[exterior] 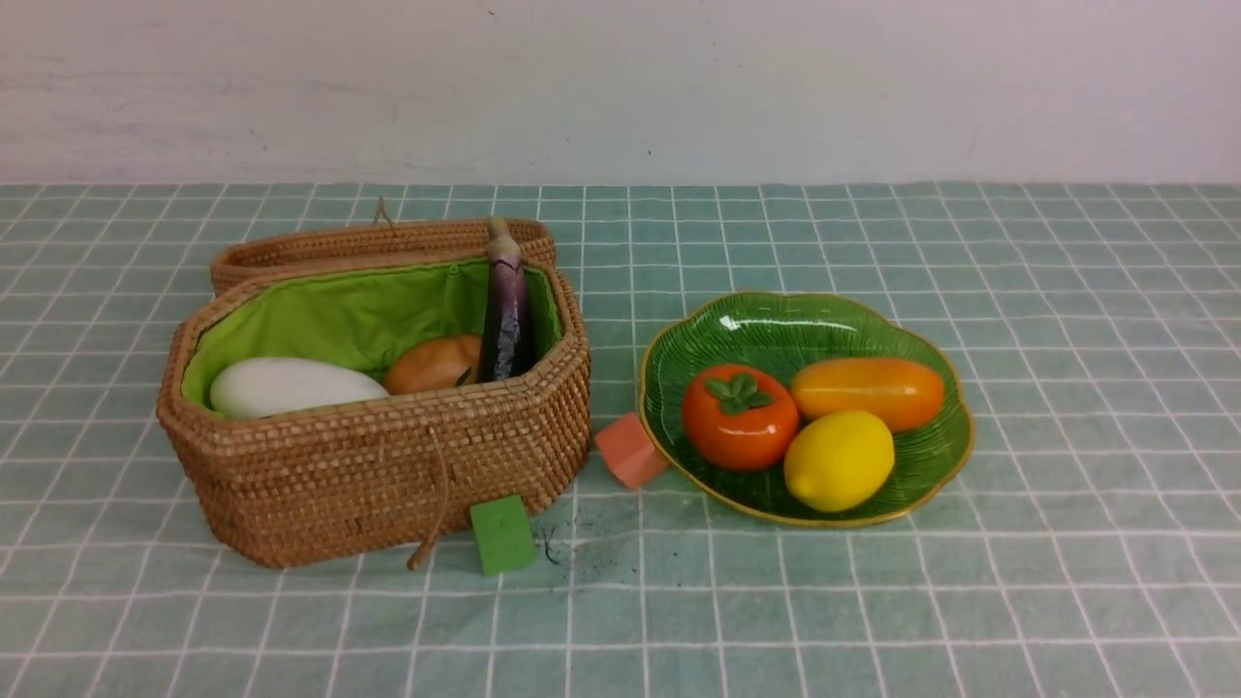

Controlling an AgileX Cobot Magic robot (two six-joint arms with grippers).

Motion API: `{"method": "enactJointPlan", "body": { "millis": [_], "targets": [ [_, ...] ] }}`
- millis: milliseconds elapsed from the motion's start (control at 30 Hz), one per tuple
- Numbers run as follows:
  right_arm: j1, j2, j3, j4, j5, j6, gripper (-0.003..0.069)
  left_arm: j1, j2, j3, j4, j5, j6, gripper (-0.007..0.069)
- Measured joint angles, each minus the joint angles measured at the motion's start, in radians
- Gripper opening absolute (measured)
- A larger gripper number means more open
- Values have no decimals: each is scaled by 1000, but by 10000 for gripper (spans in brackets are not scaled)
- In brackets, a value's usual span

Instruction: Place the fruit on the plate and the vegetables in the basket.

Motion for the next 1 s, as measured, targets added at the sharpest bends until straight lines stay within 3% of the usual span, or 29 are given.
{"method": "enactJointPlan", "body": {
  "millis": [1000],
  "targets": [
    [0,0,0,0,0,0,64,0,0,1,0,-4,0,239]
  ]
}}
